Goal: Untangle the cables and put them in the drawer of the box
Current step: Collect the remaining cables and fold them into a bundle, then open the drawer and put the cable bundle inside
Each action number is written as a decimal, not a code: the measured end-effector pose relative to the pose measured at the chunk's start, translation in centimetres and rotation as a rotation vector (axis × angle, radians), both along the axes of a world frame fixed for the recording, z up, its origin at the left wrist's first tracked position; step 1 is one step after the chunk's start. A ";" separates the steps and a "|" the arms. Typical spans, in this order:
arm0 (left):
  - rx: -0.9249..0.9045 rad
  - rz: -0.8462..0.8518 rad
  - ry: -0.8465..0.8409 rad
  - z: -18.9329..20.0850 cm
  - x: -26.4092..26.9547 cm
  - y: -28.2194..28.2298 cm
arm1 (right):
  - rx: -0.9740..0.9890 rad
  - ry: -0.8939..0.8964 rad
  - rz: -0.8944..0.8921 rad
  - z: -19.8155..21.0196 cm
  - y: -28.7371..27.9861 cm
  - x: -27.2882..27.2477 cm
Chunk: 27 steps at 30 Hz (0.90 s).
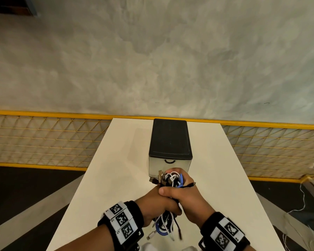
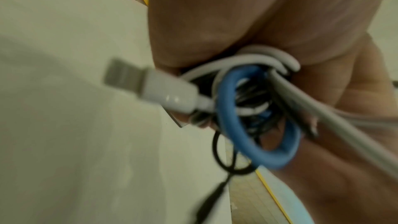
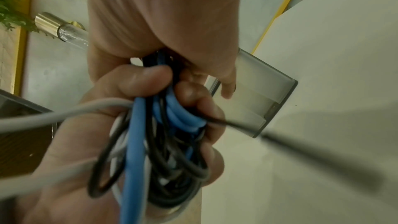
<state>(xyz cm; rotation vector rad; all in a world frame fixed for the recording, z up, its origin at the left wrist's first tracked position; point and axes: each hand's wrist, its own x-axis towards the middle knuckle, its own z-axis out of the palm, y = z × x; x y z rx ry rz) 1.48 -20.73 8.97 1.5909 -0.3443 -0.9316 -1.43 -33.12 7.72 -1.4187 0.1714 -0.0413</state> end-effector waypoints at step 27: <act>0.814 -0.195 -0.846 4.1 16.1 -2.1 | -1.301 0.313 0.454 -4.3 -1.6 7.6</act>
